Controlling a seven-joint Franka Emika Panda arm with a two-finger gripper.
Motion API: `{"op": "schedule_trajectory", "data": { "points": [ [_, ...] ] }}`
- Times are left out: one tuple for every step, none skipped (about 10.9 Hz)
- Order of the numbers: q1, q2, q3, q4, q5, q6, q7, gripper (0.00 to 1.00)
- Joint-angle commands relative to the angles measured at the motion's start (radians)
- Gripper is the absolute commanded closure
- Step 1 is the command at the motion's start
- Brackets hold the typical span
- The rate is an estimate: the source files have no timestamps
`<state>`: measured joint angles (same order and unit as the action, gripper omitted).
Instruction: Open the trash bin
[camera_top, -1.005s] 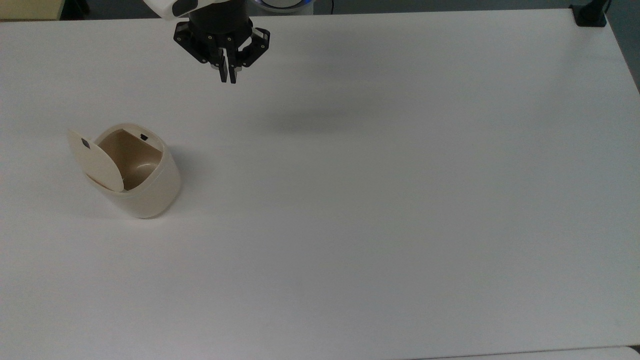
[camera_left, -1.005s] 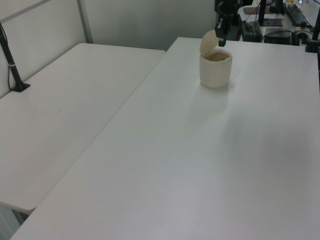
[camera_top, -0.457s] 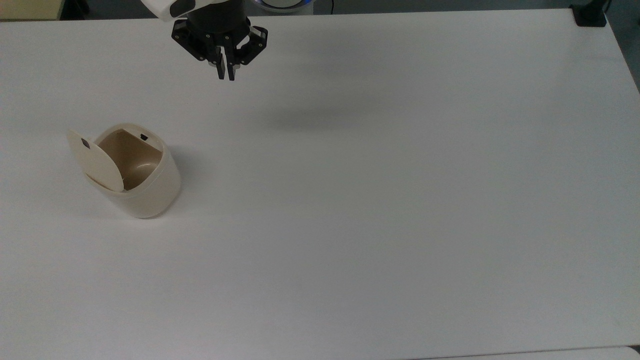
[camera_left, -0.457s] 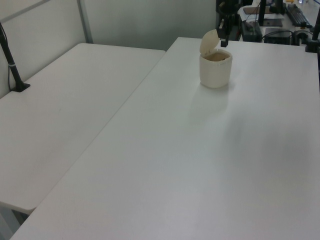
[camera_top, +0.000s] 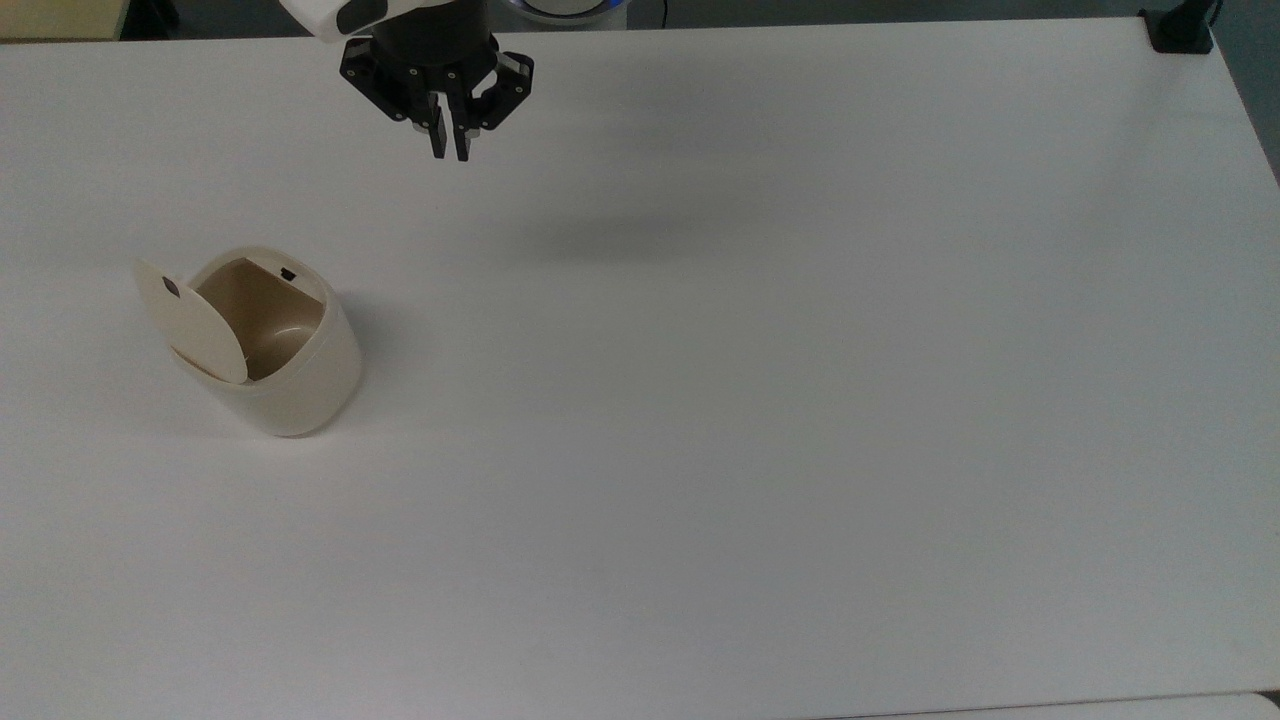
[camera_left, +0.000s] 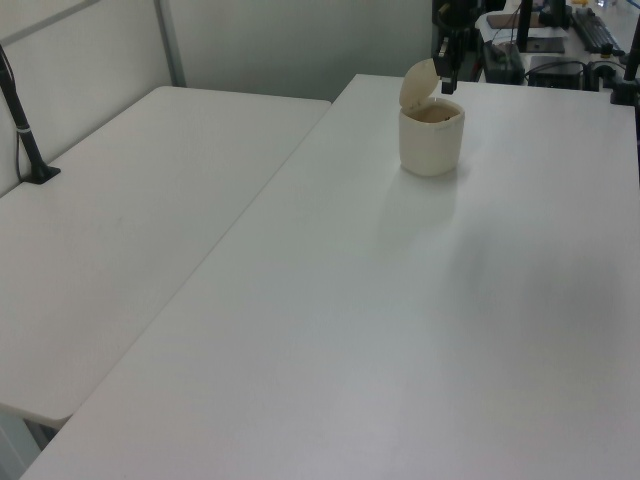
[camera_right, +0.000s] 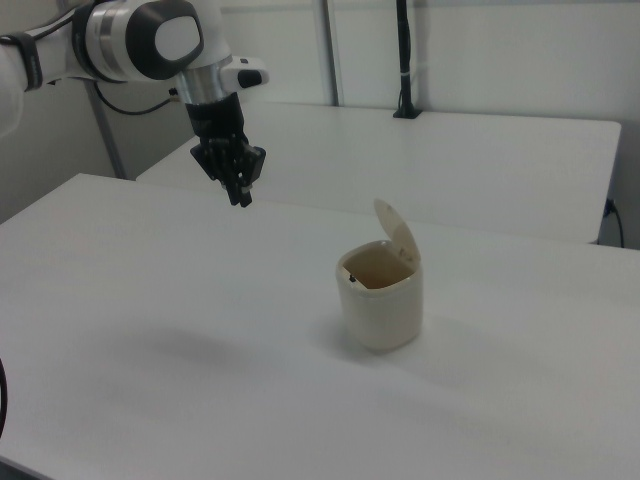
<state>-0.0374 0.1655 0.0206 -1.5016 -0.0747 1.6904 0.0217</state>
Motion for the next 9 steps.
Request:
{"op": "schedule_trajectory", "data": {
  "points": [
    [0.007,-0.030,-0.013,-0.017,-0.014,-0.021,0.001,0.68],
    [0.004,-0.035,-0.013,-0.017,-0.013,-0.021,-0.002,0.68],
    [0.002,-0.037,-0.013,-0.019,-0.013,-0.021,-0.003,0.68],
    [0.002,-0.038,-0.013,-0.019,-0.010,-0.021,-0.008,0.68],
    [0.008,-0.038,-0.010,-0.019,-0.008,-0.021,-0.008,0.68],
    [0.013,-0.038,-0.004,-0.019,-0.007,-0.021,0.000,0.68],
    [0.022,-0.040,-0.002,-0.019,-0.005,-0.021,0.006,0.68],
    [0.054,-0.047,-0.004,-0.019,-0.004,-0.023,0.007,0.68],
    [0.060,-0.069,-0.002,-0.020,-0.002,-0.025,0.007,0.68]
  ]
}}
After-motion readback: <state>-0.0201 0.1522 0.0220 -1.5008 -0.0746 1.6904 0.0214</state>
